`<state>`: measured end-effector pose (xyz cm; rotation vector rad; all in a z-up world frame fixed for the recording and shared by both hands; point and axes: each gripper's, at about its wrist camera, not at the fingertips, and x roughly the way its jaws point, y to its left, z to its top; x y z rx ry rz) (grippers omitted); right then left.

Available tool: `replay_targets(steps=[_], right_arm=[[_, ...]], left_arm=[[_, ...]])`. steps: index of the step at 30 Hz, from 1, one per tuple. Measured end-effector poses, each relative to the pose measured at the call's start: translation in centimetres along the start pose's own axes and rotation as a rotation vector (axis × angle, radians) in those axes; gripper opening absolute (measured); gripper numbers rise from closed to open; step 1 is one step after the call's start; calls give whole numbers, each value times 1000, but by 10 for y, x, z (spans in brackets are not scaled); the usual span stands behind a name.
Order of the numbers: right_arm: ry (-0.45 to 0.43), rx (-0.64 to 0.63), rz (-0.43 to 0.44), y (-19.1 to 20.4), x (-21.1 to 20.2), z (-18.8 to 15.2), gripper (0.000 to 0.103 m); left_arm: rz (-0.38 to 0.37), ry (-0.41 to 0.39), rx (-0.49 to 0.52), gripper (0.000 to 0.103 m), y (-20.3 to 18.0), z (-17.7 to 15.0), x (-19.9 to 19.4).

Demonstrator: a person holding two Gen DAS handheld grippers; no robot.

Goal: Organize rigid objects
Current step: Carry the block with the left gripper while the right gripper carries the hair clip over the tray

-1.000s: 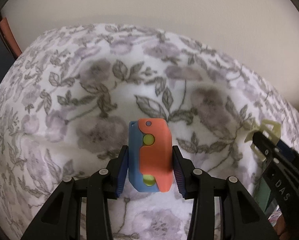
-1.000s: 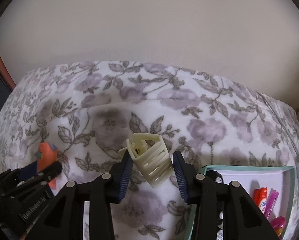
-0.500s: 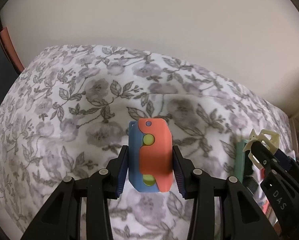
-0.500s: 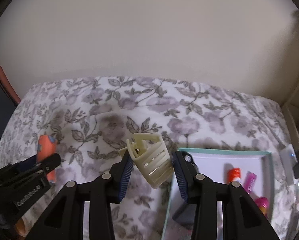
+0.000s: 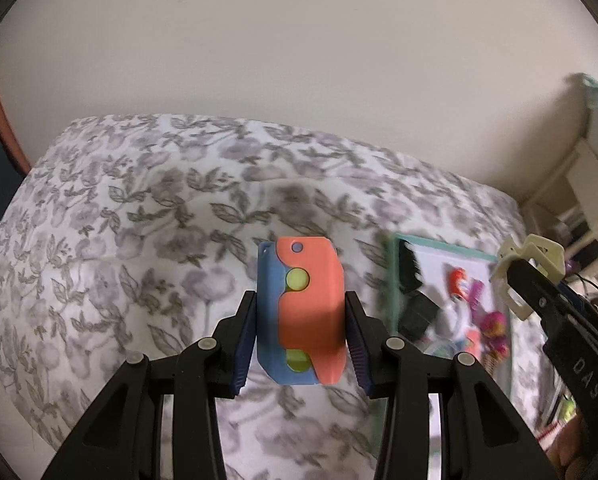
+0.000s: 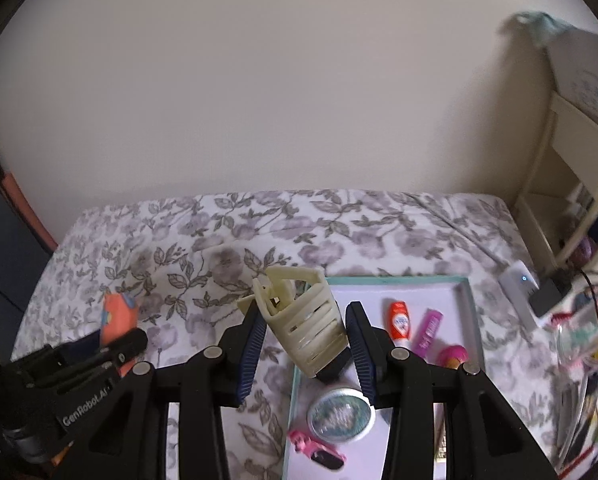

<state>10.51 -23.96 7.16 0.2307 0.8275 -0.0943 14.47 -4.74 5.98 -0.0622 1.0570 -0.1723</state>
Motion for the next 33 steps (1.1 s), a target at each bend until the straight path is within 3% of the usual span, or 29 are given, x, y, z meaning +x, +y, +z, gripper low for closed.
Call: replay_targets(steps=[15, 24, 33], right_arm=[[-40, 212, 26, -69, -53, -64, 43], [-47, 235, -28, -90, -53, -90, 44], [12, 247, -98, -121, -33, -104, 44]], left_arm=[[-11, -22, 83, 44, -45, -58, -39], [-32, -18, 152, 44, -76, -82, -23], [-46, 63, 215, 44, -108, -102, 21]])
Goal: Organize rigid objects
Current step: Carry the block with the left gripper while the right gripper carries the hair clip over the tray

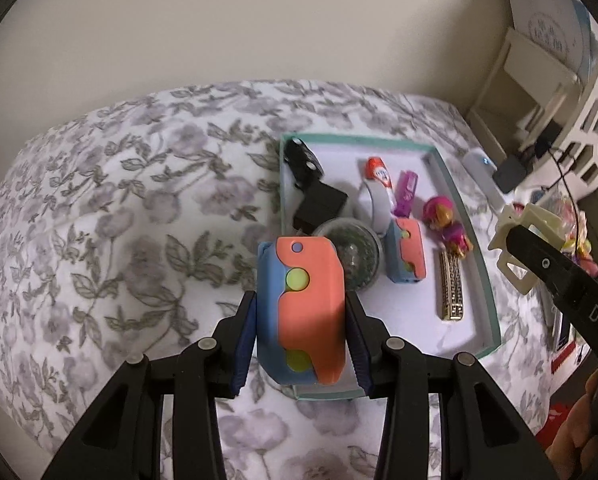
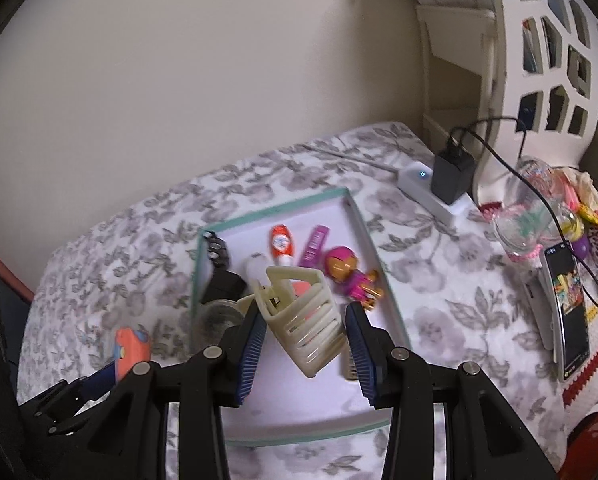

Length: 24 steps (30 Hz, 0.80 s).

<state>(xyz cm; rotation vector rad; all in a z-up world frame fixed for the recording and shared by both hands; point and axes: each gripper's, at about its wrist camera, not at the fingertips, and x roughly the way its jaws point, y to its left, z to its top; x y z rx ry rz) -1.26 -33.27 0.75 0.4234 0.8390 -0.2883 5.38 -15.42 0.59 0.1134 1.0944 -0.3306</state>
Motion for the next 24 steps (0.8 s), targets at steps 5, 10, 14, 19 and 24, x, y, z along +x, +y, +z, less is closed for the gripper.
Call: replay_targets(steps=[5, 10, 14, 19, 24], right_arm=[[35, 9, -17, -12, 13, -4, 44], [56, 24, -32, -20, 18, -5, 44], [71, 1, -47, -16, 22, -7, 44], [115, -47, -80, -10, 40, -14, 44], [153, -43, -79, -14, 51, -21, 44]], left_arm=[[-23, 11, 27, 44, -11, -2, 8], [-25, 21, 46, 44, -17, -4, 13], [-29, 37, 73, 44, -23, -6, 19], [-17, 81, 120, 44, -34, -13, 34], [-18, 117, 136, 44, -40, -18, 44]])
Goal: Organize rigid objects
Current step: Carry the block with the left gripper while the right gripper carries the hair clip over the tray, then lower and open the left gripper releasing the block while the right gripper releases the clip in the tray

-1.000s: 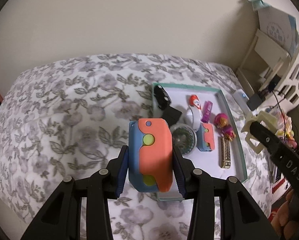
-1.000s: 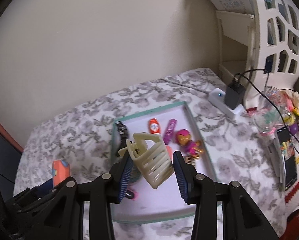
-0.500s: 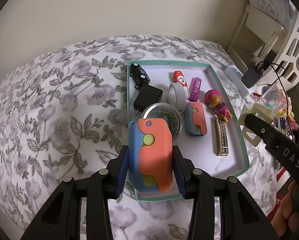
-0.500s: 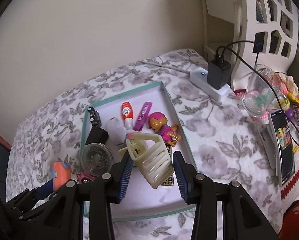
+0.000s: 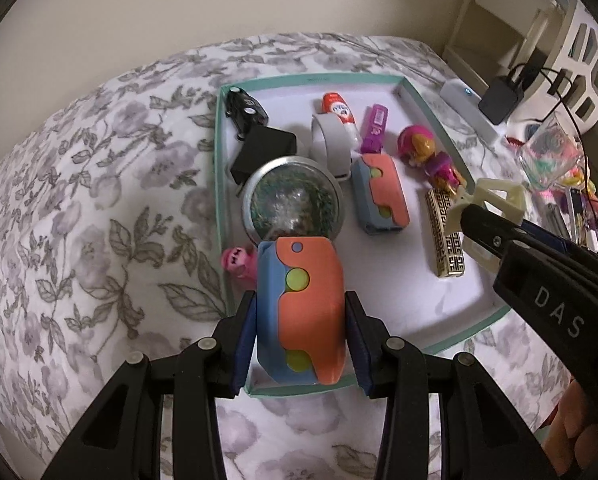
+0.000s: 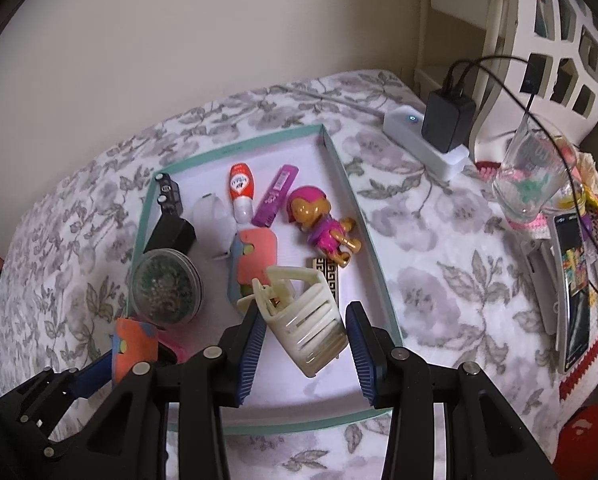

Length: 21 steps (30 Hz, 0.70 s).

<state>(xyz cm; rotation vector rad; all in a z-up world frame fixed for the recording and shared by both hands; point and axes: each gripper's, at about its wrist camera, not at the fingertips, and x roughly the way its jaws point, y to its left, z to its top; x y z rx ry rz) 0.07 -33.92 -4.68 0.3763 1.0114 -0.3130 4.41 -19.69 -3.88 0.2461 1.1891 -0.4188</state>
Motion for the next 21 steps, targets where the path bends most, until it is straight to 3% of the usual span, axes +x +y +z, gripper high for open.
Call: replay_targets(steps=[21], right_arm=[[106, -41, -3, 4, 30, -10, 44]], left_arm=[[14, 99, 19, 44, -9, -13, 32]])
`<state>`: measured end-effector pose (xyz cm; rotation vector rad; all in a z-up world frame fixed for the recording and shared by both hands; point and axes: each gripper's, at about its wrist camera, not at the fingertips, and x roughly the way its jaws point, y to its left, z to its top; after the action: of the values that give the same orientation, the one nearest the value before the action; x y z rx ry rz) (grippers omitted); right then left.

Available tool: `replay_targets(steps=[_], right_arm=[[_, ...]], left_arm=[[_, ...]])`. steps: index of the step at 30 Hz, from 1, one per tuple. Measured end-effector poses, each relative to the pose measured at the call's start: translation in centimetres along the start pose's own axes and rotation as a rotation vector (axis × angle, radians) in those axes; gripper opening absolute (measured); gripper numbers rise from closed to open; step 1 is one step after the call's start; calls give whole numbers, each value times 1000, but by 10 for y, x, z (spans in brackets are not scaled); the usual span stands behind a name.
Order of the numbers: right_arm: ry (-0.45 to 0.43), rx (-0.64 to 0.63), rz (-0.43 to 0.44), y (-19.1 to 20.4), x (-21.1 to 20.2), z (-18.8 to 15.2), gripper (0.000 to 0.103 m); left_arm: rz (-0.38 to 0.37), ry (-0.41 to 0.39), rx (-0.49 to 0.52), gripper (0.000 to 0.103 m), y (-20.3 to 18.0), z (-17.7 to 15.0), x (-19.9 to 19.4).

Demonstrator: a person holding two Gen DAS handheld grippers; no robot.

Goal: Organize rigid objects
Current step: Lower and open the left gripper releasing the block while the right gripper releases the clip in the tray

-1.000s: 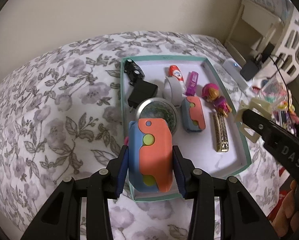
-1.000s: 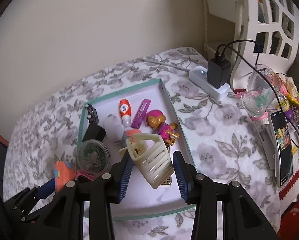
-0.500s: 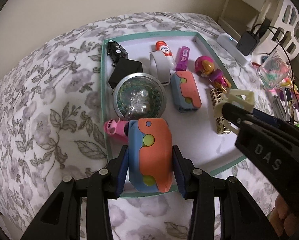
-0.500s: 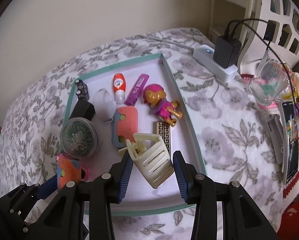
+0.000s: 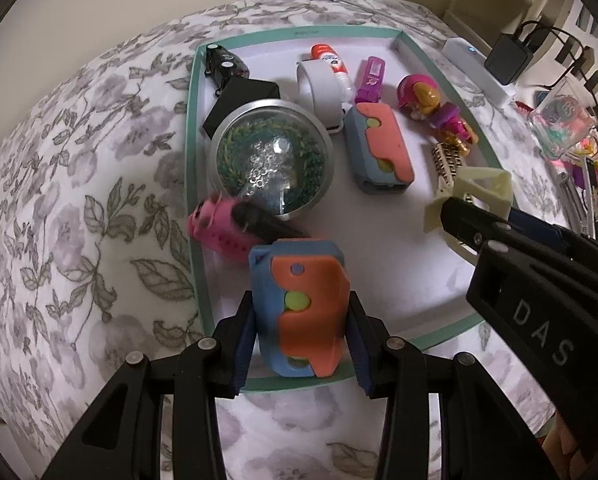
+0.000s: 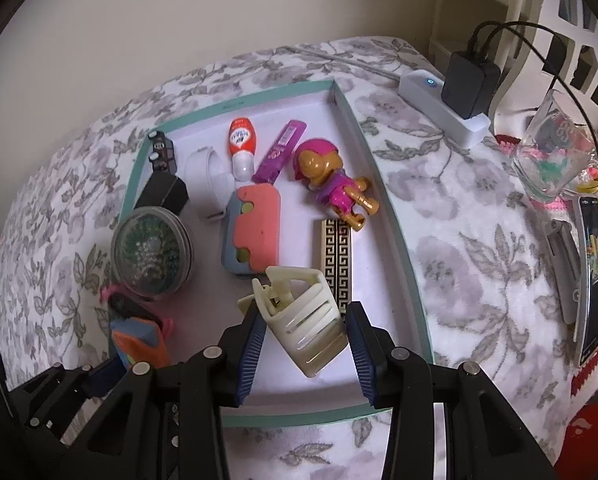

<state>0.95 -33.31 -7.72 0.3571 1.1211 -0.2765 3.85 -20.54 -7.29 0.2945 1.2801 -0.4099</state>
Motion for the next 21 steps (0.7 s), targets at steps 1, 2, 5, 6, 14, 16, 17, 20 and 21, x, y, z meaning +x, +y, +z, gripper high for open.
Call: replay_targets(steps=[1, 2, 5, 6, 14, 16, 17, 20, 21], right_arm=[[8, -5, -4, 1, 3, -1, 44], [13, -8, -6, 1, 4, -2, 44], [26, -17, -10, 2, 9, -4, 44], [31, -21, -12, 3, 11, -5, 44], [44, -40, -31, 6, 17, -9, 44], [45, -37, -32, 7, 17, -9, 44], [45, -36, -31, 6, 17, -9, 44], [46, -36, -33, 7, 17, -8, 44], [46, -34, -32, 6, 16, -8, 44]], left_arm=[[1, 5, -4, 44, 1, 0, 2], [1, 8, -8, 44, 3, -1, 4], [2, 14, -16, 44, 5, -3, 6], [0, 15, -18, 44, 5, -3, 6], [-14, 30, -34, 44, 5, -1, 9], [-18, 33, -41, 44, 8, 1, 12], [-18, 33, -42, 44, 9, 0, 13], [-16, 35, -44, 44, 9, 0, 14], [-14, 36, -44, 44, 9, 0, 14]])
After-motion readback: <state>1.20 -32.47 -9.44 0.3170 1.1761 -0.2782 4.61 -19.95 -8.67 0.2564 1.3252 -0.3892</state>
